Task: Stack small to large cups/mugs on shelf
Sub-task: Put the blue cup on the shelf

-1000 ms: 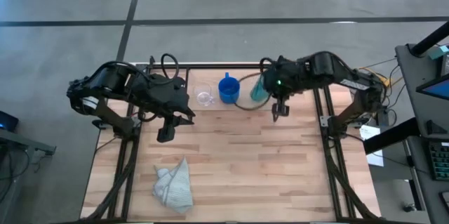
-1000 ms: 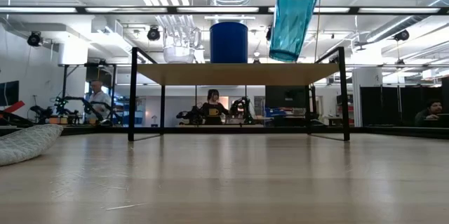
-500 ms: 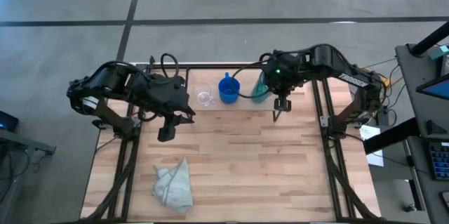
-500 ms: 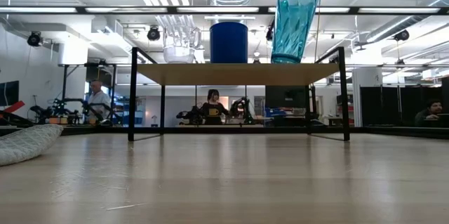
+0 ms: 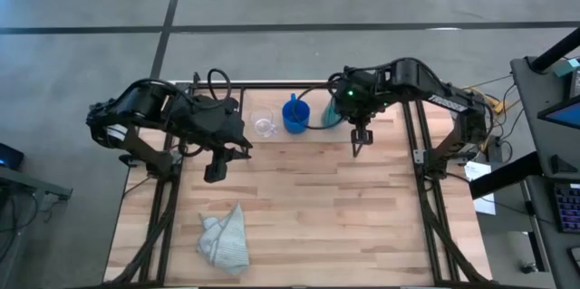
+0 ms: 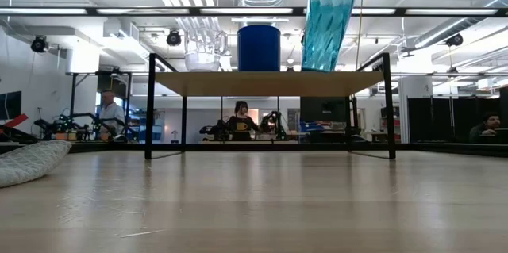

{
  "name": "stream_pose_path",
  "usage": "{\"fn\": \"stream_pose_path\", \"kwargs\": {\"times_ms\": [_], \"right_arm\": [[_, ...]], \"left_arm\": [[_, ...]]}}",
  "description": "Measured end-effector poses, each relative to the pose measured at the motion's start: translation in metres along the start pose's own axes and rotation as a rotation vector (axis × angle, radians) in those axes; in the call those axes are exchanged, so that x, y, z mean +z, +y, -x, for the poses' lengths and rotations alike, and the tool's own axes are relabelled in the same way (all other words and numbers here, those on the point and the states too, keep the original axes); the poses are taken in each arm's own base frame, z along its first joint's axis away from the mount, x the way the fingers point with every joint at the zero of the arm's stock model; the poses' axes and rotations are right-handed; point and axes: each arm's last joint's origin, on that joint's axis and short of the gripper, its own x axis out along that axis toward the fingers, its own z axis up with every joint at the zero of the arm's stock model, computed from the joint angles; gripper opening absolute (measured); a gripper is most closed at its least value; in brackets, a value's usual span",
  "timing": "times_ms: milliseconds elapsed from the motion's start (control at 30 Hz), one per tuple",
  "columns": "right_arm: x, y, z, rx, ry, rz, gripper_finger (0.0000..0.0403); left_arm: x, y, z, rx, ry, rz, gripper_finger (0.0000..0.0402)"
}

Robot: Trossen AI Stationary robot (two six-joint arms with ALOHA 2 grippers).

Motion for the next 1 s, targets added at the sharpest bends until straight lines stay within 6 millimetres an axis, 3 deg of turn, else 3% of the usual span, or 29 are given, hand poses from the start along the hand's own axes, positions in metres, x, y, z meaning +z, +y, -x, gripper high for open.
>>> {"fn": "stream_pose_path", "kwargs": {"times_ms": [567,867,1000], "right_arm": [[-0.002,-0.005,0.022,-0.005,-0.077,-0.037,0.0009],[-0.002,-0.003,0.021,0.062,-0.088,-0.058,0.0009],[-0.002,-0.003,0.021,0.061,-0.086,-0.064,0.0009]], "left_arm": [[0.0,0.001,0.0,0.004,0.001,-0.044,0.01],[0.0,0.002,0.0,0.009,-0.002,-0.042,0.01],[0.005,0.003,-0.007,0.099,-0.027,-0.039,0.01]]}}
